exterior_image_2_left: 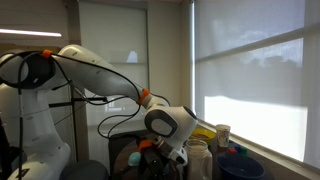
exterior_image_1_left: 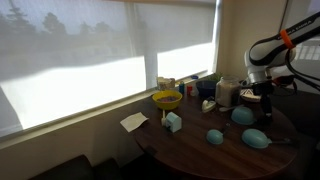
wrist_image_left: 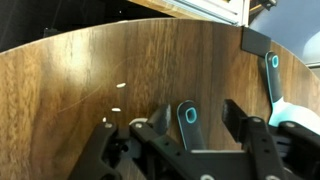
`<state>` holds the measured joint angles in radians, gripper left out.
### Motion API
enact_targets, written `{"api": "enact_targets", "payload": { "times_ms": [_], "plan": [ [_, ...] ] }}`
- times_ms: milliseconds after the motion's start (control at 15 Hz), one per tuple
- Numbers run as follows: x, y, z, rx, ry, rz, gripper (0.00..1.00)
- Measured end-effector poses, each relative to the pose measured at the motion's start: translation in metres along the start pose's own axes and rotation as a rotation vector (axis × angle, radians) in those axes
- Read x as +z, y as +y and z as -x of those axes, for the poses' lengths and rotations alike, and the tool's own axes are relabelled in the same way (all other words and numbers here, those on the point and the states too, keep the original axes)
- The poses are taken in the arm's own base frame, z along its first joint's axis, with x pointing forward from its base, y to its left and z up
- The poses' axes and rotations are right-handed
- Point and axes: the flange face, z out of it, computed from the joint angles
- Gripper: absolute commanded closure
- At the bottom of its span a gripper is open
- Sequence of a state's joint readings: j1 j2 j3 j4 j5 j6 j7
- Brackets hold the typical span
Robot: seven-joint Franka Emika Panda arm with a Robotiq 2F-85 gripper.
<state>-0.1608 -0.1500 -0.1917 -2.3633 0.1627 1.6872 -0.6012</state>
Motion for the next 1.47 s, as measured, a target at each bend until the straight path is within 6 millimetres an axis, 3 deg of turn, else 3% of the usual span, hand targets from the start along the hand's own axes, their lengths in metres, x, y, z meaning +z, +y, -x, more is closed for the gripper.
{"api": "enact_targets", "payload": {
  "times_ms": [133, 267, 400, 600, 667, 1200, 1467],
  "plan": [
    [0.001, -0.003, -0.003, -0.011, -0.004, 0.019, 0.64],
    [0.002, -0.005, -0.005, -0.019, -0.008, 0.031, 0.60],
    [0.003, -0.006, -0.006, -0.023, -0.012, 0.039, 0.69],
    [0.003, -0.007, -0.006, -0.028, -0.017, 0.049, 0.98],
    [0.003, -0.007, -0.007, -0.029, -0.016, 0.051, 1.00],
    [0.000, -0.014, -0.008, -0.048, -0.007, 0.078, 0.97],
    [-0.016, -0.031, -0.002, -0.084, -0.016, 0.235, 0.97]
  ]
}}
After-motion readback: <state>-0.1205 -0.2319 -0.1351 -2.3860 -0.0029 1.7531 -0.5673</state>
